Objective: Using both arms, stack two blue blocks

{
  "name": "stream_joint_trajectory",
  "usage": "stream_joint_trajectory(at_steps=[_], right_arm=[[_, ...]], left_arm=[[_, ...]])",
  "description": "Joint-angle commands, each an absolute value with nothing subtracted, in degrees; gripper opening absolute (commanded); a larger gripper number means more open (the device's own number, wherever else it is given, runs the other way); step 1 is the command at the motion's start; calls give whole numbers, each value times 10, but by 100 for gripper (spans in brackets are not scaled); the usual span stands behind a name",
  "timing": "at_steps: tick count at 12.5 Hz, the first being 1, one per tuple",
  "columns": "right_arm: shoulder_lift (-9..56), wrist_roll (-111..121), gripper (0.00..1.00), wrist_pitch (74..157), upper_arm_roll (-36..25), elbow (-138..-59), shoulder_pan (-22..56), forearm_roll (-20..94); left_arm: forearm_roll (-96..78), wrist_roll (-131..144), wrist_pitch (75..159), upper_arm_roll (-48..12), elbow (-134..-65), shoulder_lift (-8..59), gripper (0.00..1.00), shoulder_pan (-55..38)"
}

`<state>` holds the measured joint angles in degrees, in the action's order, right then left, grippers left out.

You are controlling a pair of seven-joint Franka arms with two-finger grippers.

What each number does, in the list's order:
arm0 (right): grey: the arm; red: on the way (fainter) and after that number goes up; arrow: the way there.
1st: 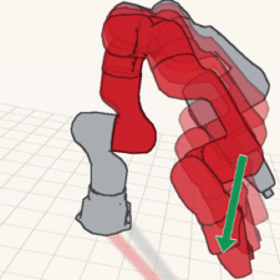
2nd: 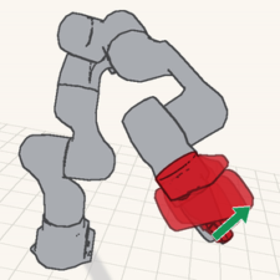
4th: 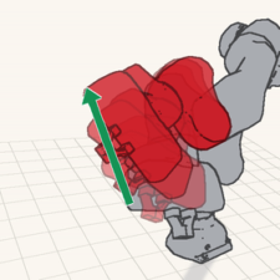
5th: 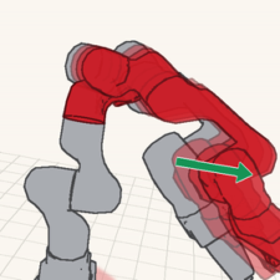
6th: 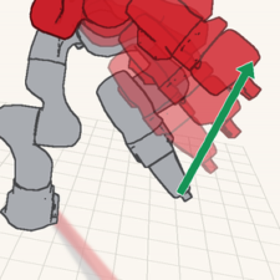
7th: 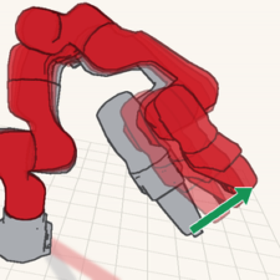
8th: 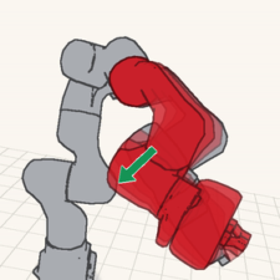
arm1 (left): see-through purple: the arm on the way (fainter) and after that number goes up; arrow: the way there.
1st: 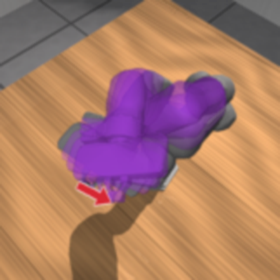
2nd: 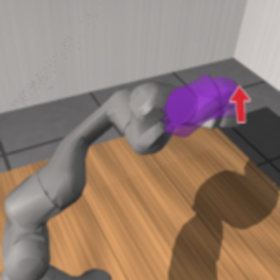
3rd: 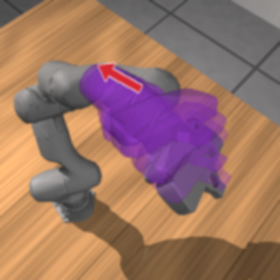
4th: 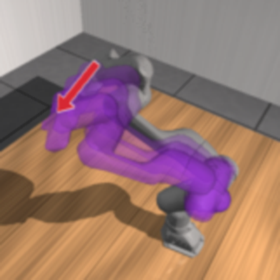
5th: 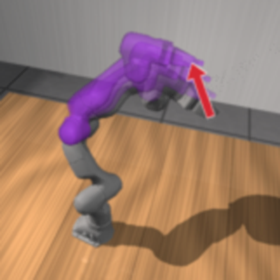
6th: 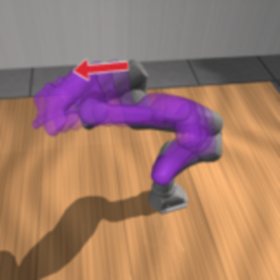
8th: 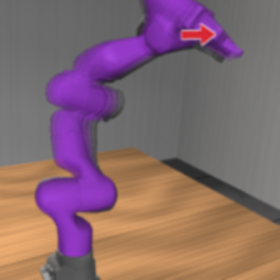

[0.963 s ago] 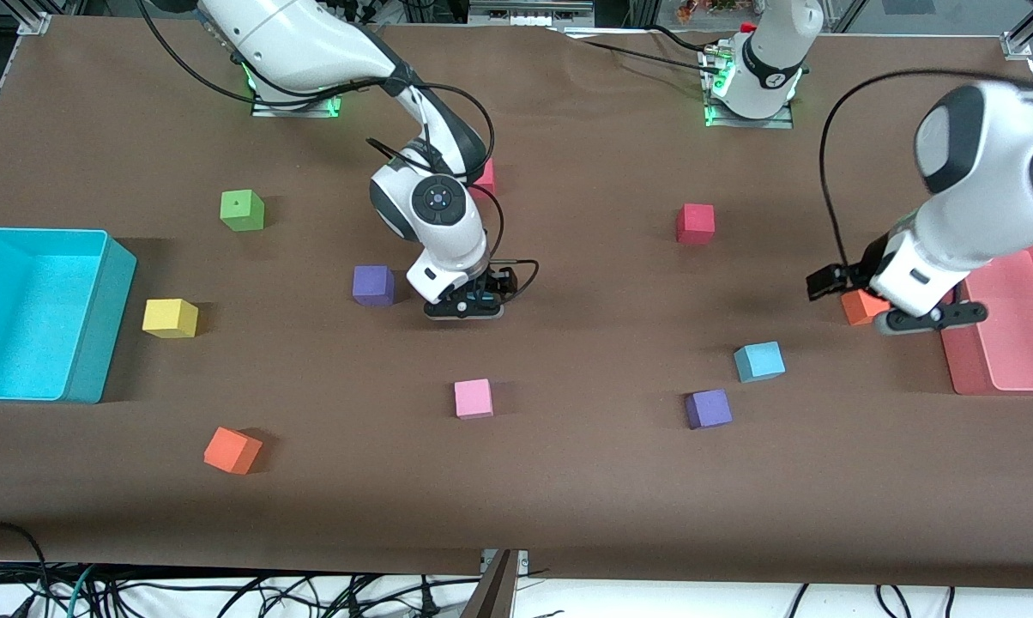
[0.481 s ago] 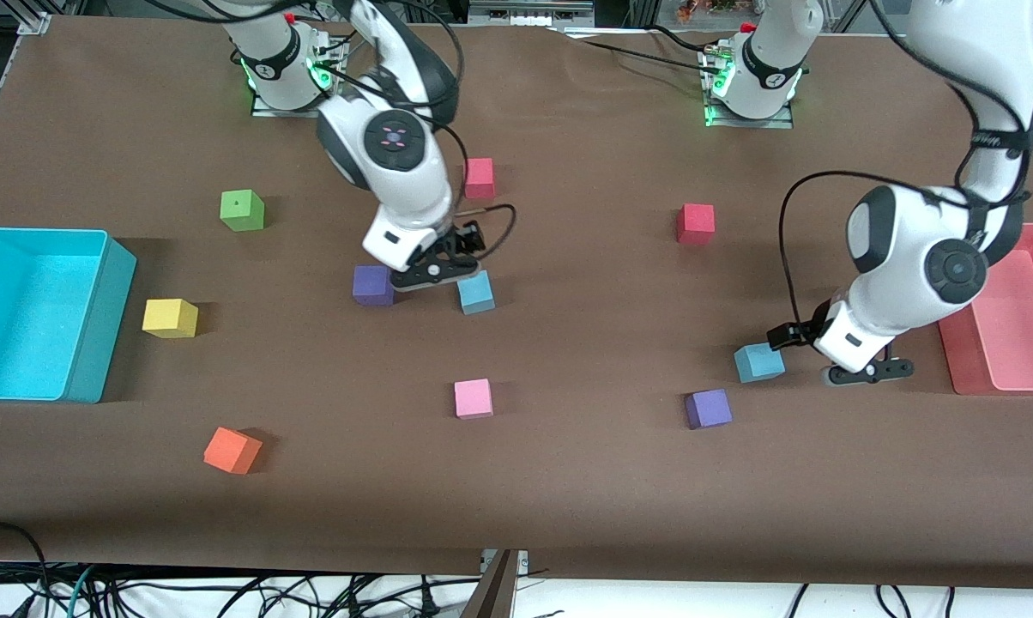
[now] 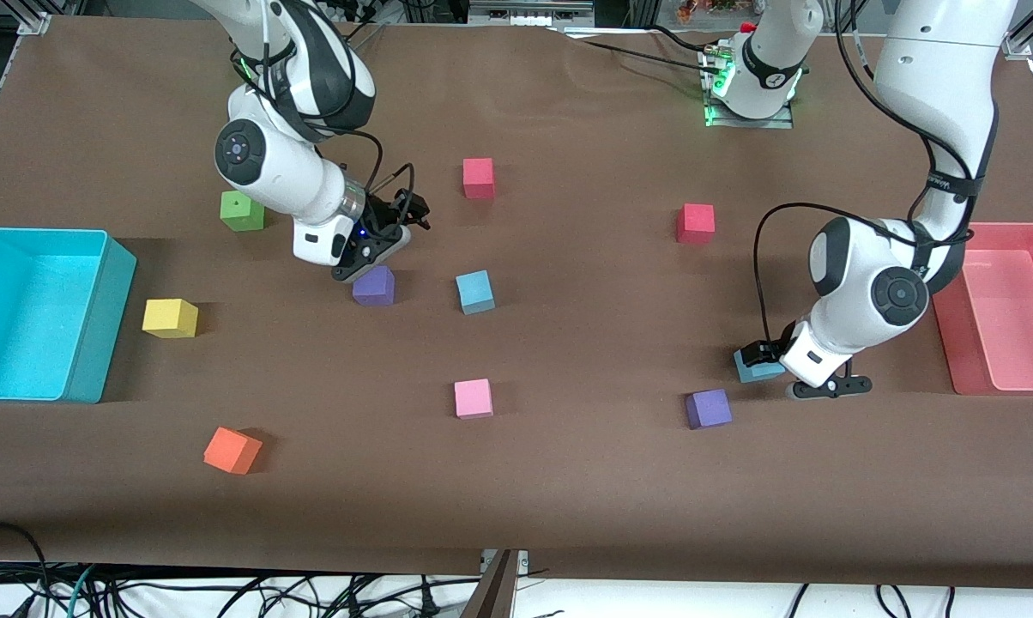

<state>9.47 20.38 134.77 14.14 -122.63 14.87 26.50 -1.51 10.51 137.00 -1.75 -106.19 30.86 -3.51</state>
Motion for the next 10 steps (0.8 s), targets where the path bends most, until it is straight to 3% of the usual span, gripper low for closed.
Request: stream_joint_trajectory(at_steps=[1, 3, 6, 7, 8, 9, 10], right_arm=[[78, 348, 100, 1445, 150, -1296, 145, 377], [105, 477, 100, 1479, 149, -1300, 149, 464], [167, 671, 100, 1557, 149, -1294, 181, 644], [180, 724, 100, 1577, 149, -1292, 199, 718], [191, 789, 99, 1581, 149, -1286, 212, 780], [209, 865, 100, 1590, 149, -1284, 215, 833], [228, 938, 99, 1591, 149, -1280, 215, 887]], left_arm=[[-29, 100, 1391, -13, -1049, 329, 100, -47], [-29, 99, 1404, -10, -1051, 337, 100, -48], [-30, 69, 1416, 5, -1055, 346, 79, -54], [-30, 62, 1418, 7, -1056, 348, 65, -54], [-30, 51, 1417, 8, -1056, 349, 26, -55], [-29, 44, 1417, 10, -1056, 349, 7, -55], [-28, 38, 1410, 15, -1056, 346, 0, -56]])
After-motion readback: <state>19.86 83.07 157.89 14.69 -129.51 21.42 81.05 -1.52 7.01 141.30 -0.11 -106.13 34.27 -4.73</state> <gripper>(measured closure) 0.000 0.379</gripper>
